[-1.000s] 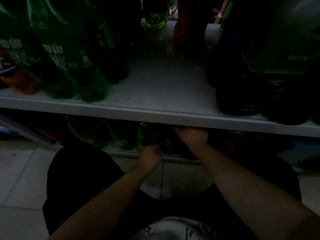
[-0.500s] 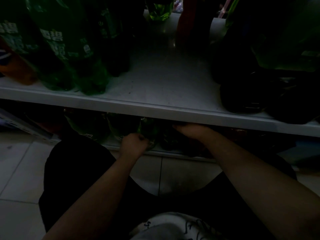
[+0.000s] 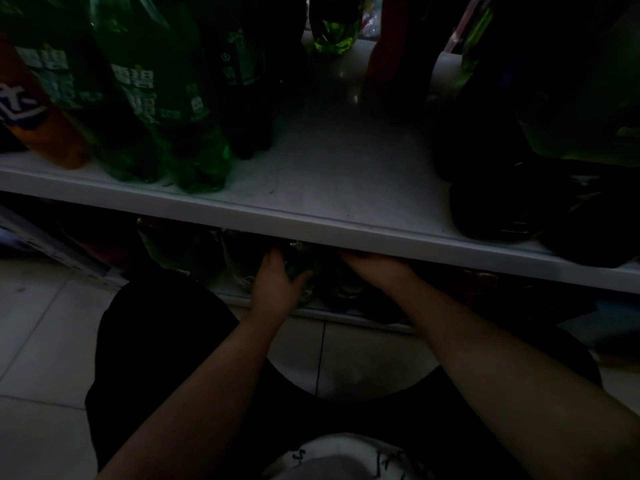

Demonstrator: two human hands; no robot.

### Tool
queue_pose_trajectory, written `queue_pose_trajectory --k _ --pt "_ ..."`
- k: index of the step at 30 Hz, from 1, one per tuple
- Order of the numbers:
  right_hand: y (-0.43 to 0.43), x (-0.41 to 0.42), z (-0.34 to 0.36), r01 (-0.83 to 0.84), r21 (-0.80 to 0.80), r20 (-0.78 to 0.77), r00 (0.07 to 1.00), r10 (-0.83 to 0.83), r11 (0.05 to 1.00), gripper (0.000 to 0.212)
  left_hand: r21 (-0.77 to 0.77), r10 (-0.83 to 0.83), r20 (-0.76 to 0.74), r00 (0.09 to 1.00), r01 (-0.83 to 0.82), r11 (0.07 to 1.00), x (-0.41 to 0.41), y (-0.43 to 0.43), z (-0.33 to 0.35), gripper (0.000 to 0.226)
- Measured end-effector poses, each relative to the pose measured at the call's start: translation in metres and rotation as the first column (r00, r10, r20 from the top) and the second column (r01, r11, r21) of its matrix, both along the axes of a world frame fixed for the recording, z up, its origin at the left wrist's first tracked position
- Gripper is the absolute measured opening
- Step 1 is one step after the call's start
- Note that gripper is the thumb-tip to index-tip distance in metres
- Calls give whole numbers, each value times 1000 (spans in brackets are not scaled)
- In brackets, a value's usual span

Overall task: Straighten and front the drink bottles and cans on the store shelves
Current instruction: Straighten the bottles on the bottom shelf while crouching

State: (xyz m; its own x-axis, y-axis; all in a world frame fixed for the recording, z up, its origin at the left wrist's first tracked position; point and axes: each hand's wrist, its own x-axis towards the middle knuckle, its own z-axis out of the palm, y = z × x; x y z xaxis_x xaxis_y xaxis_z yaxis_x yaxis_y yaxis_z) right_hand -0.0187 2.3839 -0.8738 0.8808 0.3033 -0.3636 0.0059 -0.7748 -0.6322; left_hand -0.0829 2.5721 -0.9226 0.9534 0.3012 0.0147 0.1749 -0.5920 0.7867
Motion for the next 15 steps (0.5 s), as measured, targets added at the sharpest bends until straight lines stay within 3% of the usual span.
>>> queue_pose_trajectory --k 1,3,4,7,8,10,13,15 --pt "-7 3 -2 -88 -10 51 995 89 996 31 -1 0 0 1000 0 1000 0 0 -1 68" --pt "-15 7 -3 -88 15 17 996 88 996 39 8 7 3 1000 -8 1000 1 1 -2 72" --pt "-17 8 -2 -24 70 -70 997 29 997 45 13 15 4 1000 -15 1000 2 1 -2 72" --pt "-13 8 -3 11 73 -18 1000 -10 997 52 19 27 11 1000 -27 999 2 1 -4 70" --pt "-9 7 -2 53 117 -69 997 -46 992 52 16 29 10 1000 -30 999 2 2 -4 70" --pt "-3 4 -5 103 55 -49 994 -101 993 53 12 36 4 999 -36 999 2 2 -5 69" --pt "1 -7 -5 158 -129 183 974 -133 979 58 10 40 -9 999 -40 999 2 2 -5 68" --pt "-2 -11 -4 202 -81 215 960 -181 976 62 1 47 -7 999 -47 999 3 1 -5 67"
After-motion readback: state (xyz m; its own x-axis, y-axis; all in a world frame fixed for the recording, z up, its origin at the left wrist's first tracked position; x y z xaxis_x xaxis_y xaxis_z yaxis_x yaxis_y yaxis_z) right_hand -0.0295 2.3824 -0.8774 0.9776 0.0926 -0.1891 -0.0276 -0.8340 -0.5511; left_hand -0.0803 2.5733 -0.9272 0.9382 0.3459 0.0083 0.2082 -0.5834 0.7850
